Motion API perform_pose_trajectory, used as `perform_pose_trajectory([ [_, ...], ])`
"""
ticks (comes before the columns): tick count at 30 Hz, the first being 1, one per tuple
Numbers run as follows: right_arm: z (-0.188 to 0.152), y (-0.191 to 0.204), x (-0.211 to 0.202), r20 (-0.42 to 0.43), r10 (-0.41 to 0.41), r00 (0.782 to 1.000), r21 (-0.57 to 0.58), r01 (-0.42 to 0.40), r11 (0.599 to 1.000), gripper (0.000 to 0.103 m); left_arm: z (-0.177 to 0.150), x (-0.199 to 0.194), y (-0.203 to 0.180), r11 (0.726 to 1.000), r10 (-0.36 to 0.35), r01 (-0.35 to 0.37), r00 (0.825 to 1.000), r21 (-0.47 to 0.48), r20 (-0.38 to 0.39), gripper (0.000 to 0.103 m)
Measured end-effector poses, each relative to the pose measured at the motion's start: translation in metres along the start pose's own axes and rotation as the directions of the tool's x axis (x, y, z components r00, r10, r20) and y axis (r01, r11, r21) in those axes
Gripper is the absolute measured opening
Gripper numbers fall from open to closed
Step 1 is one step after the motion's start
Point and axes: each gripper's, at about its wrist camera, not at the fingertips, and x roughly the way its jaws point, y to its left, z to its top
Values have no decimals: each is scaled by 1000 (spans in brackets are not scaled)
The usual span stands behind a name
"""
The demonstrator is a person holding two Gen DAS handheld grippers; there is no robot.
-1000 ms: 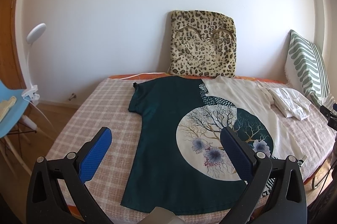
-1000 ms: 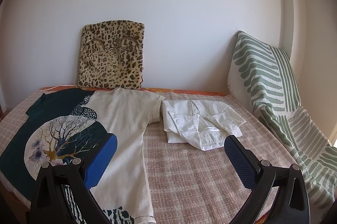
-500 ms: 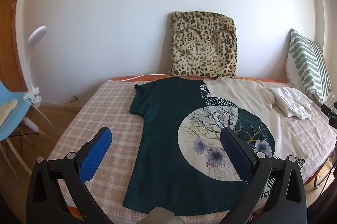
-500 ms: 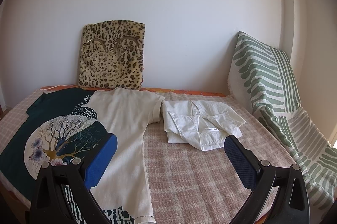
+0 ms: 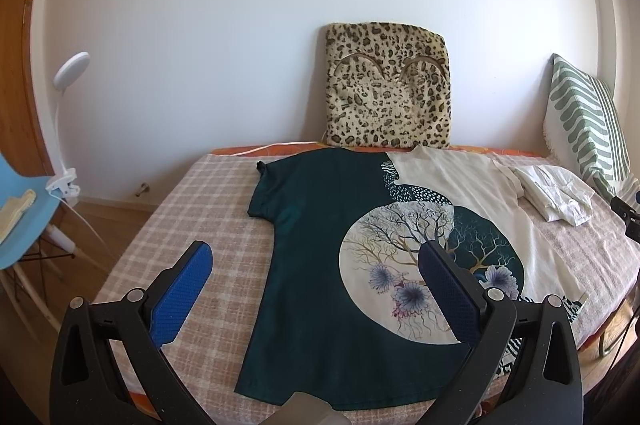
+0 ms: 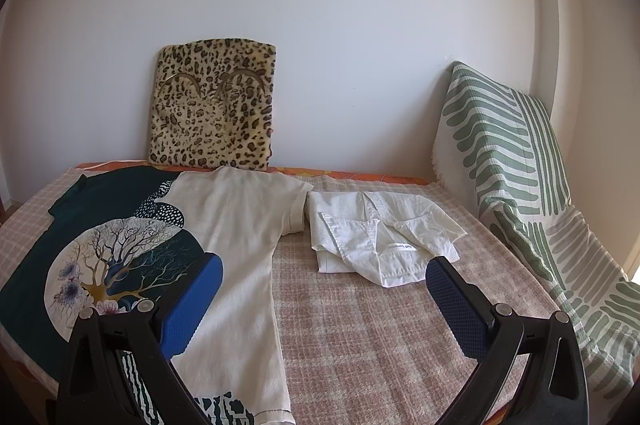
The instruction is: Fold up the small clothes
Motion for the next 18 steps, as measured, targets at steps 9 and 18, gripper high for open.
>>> perform_pose_trajectory([
  [9,1,1,0,0,0,1000,1,0,1000,103,0,0,-1,1000,0,0,1000,0,1,102],
  [18,4,1,-1,3,7,1000,4,-7,1000,103,-3,1,7,1000,7,-7,1000,-14,-19,103],
])
